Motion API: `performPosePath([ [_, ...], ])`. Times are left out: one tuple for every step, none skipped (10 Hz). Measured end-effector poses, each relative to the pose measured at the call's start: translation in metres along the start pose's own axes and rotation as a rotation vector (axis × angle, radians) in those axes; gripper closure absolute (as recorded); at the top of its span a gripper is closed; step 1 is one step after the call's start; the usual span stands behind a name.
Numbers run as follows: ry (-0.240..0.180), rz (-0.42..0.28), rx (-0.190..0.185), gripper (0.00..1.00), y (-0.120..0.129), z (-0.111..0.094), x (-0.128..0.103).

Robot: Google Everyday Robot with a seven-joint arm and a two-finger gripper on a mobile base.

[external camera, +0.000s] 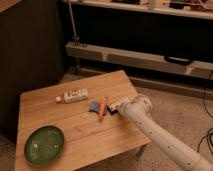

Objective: Push the eraser across the table

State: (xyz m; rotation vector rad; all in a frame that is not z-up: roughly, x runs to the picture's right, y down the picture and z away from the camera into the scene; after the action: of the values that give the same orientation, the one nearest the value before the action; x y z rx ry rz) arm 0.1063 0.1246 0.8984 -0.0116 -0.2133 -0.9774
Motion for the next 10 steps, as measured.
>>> performPosePath([
  [0.017, -0.003, 0.000, 1.00, -0.004, 0.003, 0.002],
  [0.029, -0.007, 0.001, 1.00, -0.008, 0.007, 0.004],
  [0.040, -0.013, 0.002, 1.00, -0.018, 0.015, 0.007],
  [0.047, -0.018, 0.003, 1.00, -0.025, 0.019, 0.008],
  [0.056, -0.027, 0.003, 1.00, -0.033, 0.025, 0.011],
  [0.063, -0.030, 0.002, 1.00, -0.036, 0.028, 0.014],
  [0.071, -0.035, -0.001, 1.00, -0.040, 0.030, 0.017],
  [0.080, -0.036, -0.005, 1.00, -0.042, 0.034, 0.021],
  [0.093, -0.035, -0.010, 1.00, -0.044, 0.037, 0.026],
  [0.109, -0.032, -0.015, 1.00, -0.046, 0.040, 0.032],
])
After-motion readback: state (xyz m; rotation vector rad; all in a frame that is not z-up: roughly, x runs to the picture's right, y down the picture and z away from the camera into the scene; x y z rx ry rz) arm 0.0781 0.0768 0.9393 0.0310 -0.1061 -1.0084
